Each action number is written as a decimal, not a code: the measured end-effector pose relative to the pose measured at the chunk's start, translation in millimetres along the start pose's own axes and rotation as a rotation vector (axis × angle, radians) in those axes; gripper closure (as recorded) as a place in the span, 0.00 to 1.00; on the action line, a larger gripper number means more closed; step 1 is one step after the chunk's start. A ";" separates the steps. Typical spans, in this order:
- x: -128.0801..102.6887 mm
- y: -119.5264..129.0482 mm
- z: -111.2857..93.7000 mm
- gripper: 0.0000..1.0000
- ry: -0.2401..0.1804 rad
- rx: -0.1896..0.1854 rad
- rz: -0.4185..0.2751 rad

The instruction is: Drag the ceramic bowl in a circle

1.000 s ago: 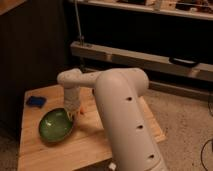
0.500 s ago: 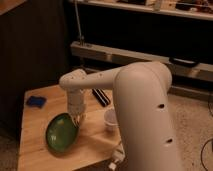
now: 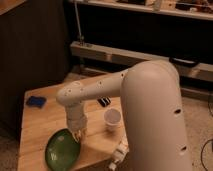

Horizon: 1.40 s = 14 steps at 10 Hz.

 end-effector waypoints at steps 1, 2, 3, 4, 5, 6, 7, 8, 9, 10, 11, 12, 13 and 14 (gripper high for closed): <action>-0.7 7.1 1.3 1.00 0.002 -0.009 -0.020; -4.6 17.8 1.6 1.00 0.001 -0.019 -0.044; -13.1 35.7 0.7 1.00 -0.001 -0.032 -0.082; -19.6 48.4 -0.4 1.00 -0.004 -0.040 -0.108; -28.2 63.8 -1.0 1.00 -0.007 -0.050 -0.141; -34.6 75.0 -1.1 1.00 -0.008 -0.057 -0.165; -40.9 81.2 1.5 1.00 -0.008 -0.060 -0.181; -48.5 83.9 3.9 1.00 -0.011 -0.058 -0.188; -59.0 82.7 5.1 1.00 -0.019 -0.053 -0.183; -72.9 73.5 5.4 1.00 -0.026 -0.050 -0.163; -86.9 63.0 4.1 1.00 -0.035 -0.051 -0.142; -97.7 55.0 2.6 1.00 -0.042 -0.053 -0.126; -121.4 39.1 -4.1 1.00 -0.065 -0.058 -0.088; -132.8 31.9 -8.2 1.00 -0.077 -0.061 -0.068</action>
